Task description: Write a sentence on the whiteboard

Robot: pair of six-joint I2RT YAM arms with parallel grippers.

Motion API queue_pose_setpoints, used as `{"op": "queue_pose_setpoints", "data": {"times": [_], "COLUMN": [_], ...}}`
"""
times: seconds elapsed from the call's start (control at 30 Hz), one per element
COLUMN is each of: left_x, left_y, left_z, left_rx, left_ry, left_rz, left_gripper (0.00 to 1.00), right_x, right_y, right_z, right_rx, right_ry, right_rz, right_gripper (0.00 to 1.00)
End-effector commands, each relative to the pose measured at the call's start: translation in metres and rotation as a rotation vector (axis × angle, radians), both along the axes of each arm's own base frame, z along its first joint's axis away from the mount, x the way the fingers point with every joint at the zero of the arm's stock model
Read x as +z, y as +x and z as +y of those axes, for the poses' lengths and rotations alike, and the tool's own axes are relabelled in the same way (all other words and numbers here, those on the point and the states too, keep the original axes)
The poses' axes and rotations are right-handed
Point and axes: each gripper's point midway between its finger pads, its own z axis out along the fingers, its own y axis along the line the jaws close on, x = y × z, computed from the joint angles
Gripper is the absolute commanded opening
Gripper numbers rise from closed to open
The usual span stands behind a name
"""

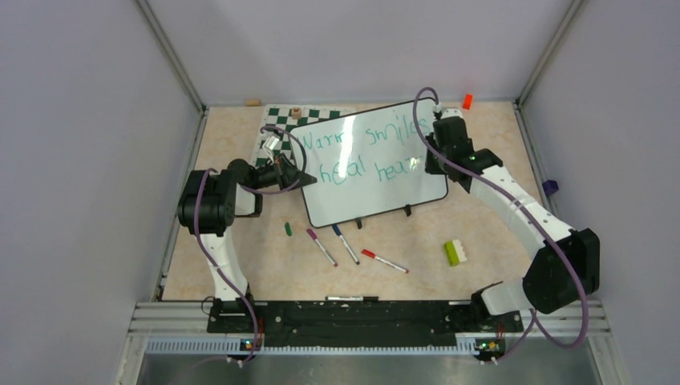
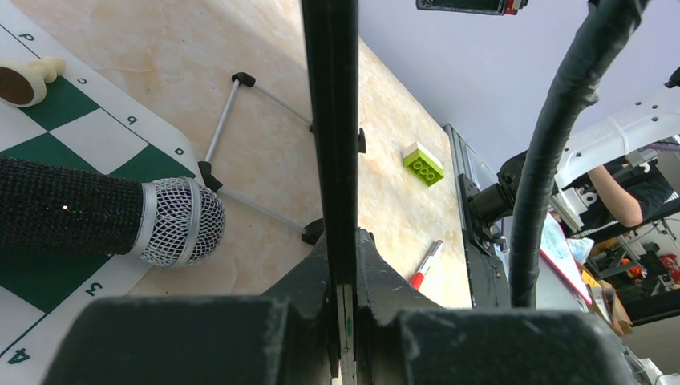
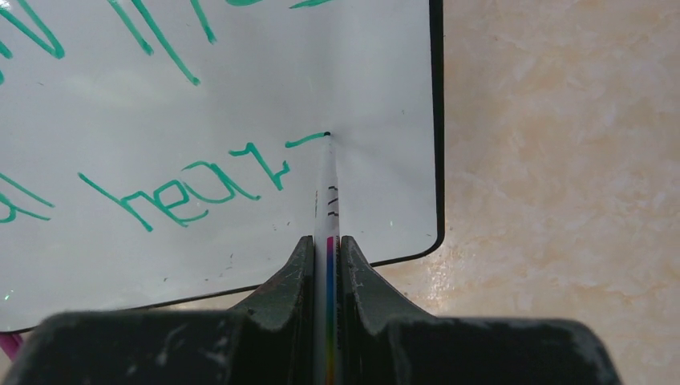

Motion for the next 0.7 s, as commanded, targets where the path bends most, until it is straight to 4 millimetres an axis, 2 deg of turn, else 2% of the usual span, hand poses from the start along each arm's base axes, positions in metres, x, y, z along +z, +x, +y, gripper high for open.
{"op": "queue_pose_setpoints", "data": {"times": [0.0,0.2,0.33,0.5,0.67], "left_x": [0.013,0.013,0.013,0.014,0.013], "left_y": [0.01,0.01,0.01,0.01,0.01], "left_z": [0.004,0.004,0.004,0.004,0.004], "left_rx": [0.034,0.034,0.033,0.034,0.033], "left_ry": [0.011,0.012,0.011,0.011,0.012], "left_rz": [-0.179,-0.179,-0.179,-0.182,-0.181], "left_gripper": [0.0,0.0,0.0,0.0,0.0], "right_x": [0.039,0.061,0.064,0.046,0.028], "right_y": [0.009,0.01,0.015,0.023,0.018], "right_z": [0.0,0.013,0.012,0.011,0.012], "right_rx": [-0.005,0.059,0.049,0.035,0.04], "right_ry": [0.049,0.105,0.092,0.064,0.059], "right_rz": [-0.103,-0.145,-0.153,-0.118,-0.074], "right_gripper": [0.0,0.0,0.0,0.0,0.0]}}
